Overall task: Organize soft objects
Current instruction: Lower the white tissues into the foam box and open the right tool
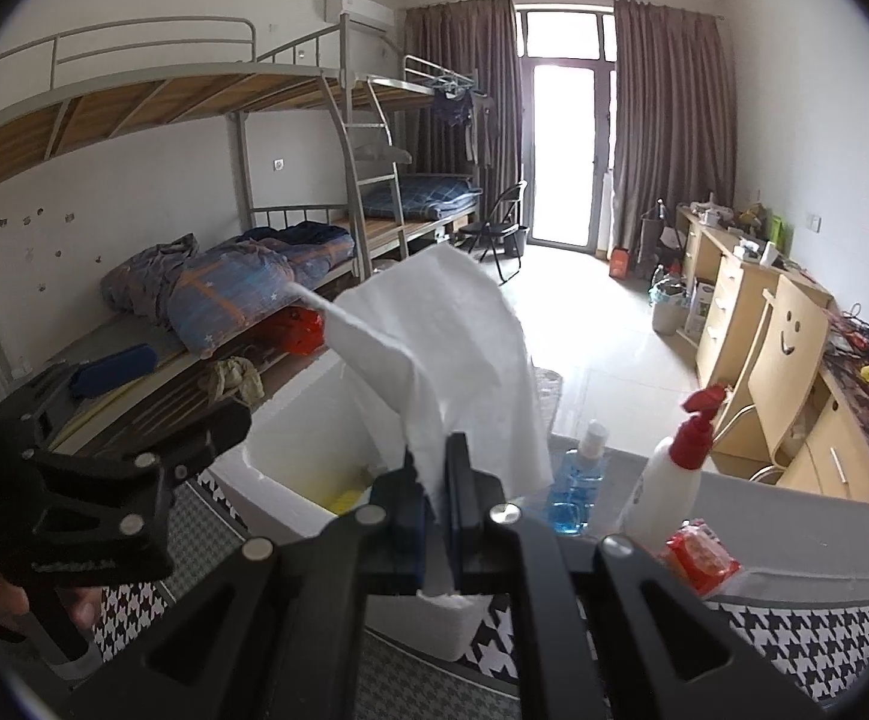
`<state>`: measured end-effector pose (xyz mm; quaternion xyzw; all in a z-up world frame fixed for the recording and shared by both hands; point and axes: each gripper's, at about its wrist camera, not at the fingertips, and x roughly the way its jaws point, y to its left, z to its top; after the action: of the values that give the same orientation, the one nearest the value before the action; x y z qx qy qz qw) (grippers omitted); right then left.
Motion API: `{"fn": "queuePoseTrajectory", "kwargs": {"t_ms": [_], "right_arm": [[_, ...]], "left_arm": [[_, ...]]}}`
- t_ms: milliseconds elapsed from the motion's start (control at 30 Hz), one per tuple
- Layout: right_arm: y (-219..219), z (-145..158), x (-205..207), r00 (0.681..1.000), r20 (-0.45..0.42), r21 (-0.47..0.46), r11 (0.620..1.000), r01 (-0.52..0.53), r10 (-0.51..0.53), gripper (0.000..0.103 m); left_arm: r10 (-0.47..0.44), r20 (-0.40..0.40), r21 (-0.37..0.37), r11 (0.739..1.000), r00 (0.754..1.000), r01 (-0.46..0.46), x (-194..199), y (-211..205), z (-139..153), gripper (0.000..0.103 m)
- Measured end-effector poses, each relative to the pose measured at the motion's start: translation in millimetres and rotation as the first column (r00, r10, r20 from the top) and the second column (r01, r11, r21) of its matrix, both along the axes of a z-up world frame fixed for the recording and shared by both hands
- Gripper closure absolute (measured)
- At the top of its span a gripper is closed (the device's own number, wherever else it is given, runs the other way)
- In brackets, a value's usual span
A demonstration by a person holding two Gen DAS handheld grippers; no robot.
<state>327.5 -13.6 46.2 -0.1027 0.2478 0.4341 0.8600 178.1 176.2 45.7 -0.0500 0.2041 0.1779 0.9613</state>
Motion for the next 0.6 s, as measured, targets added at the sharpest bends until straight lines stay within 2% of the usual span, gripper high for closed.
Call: {"fn": "queuePoseTrajectory", "kwargs": {"t_ms": [600], "right_arm": [[20.7,-9.7,2.2,0.998,-0.055,-0.026,0.999,-0.044,0.043,0.094]], "left_arm": [[0.017,0.009,-0.001,1.0,1.0,-0.017,-15.3,4.3,-4.3,0.001]]}}
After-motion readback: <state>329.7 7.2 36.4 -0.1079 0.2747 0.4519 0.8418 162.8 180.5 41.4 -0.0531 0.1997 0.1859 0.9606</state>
